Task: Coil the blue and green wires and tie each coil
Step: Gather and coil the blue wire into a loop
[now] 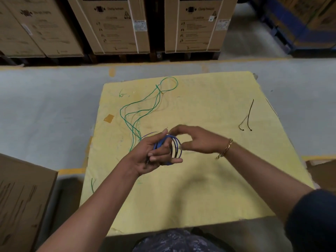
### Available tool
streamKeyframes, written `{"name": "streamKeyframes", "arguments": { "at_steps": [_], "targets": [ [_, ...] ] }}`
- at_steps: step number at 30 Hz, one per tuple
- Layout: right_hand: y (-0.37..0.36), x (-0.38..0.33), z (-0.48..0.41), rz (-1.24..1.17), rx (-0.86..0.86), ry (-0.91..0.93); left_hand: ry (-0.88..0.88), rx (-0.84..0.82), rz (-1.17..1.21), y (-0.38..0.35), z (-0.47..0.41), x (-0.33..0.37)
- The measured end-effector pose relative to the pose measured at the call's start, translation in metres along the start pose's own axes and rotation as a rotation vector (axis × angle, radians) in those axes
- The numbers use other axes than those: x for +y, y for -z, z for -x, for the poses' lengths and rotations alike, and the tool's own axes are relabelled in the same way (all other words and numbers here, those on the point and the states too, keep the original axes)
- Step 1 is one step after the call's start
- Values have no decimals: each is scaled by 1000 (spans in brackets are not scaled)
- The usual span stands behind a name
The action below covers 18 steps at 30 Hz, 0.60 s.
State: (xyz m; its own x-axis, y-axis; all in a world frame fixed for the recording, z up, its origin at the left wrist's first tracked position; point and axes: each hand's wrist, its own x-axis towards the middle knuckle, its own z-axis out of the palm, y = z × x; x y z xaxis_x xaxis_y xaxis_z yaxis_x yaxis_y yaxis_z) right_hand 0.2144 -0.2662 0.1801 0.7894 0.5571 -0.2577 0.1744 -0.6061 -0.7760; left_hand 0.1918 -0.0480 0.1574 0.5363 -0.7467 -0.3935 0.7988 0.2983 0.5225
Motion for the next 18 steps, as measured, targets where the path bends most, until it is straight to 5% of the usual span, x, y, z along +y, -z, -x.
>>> {"name": "streamKeyframes", "arguments": {
  "at_steps": [8,14,18],
  "targets": [
    [-41,9,-3,-814,152,-97,-164,-204,305,4,8,5],
    [-84,24,1,-325,267,-252,-447,111,216,-18,6,26],
    [-109,20,6,6,-1,-328,-531,240,8,-23,-3,34]
  ]
}}
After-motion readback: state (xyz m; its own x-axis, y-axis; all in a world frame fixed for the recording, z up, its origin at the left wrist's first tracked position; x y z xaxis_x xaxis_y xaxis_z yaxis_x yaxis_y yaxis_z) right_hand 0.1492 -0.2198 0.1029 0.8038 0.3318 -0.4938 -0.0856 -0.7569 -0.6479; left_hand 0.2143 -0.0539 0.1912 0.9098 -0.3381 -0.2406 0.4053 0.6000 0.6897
